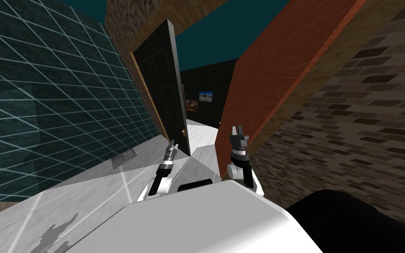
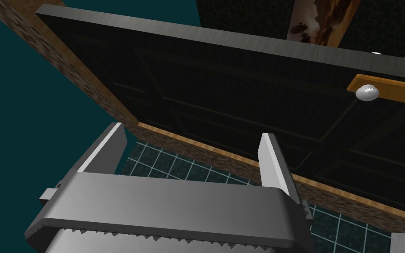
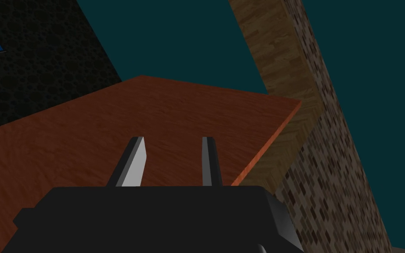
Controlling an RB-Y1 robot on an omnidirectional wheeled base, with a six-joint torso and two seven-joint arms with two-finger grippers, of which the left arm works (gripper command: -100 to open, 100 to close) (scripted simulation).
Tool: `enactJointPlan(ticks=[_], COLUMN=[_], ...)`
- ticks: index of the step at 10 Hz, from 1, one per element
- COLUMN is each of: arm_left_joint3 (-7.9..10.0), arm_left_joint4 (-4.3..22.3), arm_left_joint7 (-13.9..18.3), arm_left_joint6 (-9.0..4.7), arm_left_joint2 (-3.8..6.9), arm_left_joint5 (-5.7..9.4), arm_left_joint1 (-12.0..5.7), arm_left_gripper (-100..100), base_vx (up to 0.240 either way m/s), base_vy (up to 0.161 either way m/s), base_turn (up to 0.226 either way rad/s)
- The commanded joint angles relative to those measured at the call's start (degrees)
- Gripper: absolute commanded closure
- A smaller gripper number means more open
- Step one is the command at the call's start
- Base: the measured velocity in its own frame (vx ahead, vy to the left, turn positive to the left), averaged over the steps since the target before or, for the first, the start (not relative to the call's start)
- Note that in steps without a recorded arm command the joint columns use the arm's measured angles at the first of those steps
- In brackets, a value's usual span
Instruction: Push the door open
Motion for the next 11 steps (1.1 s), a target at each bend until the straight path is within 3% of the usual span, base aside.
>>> enactJointPlan(ticks=[1,5,11], arm_left_joint3=[-0.58,-1.52,-4.36], arm_left_joint4=[2.86,6.74,17.41], arm_left_joint7=[0.31,0.52,1.17], arm_left_joint6=[-0.97,-1.96,-4.92], arm_left_joint2=[0.35,0.52,0.9], arm_left_joint5=[0.01,-0.1,-0.44], arm_left_joint1=[-1.48,-3.02,-7.64], arm_left_gripper=[-100,-100,-100], base_vx=[0.082,0.062,0.08], base_vy=[0.091,0.066,0.085], base_turn=[-0.031,-0.021,-0.028])
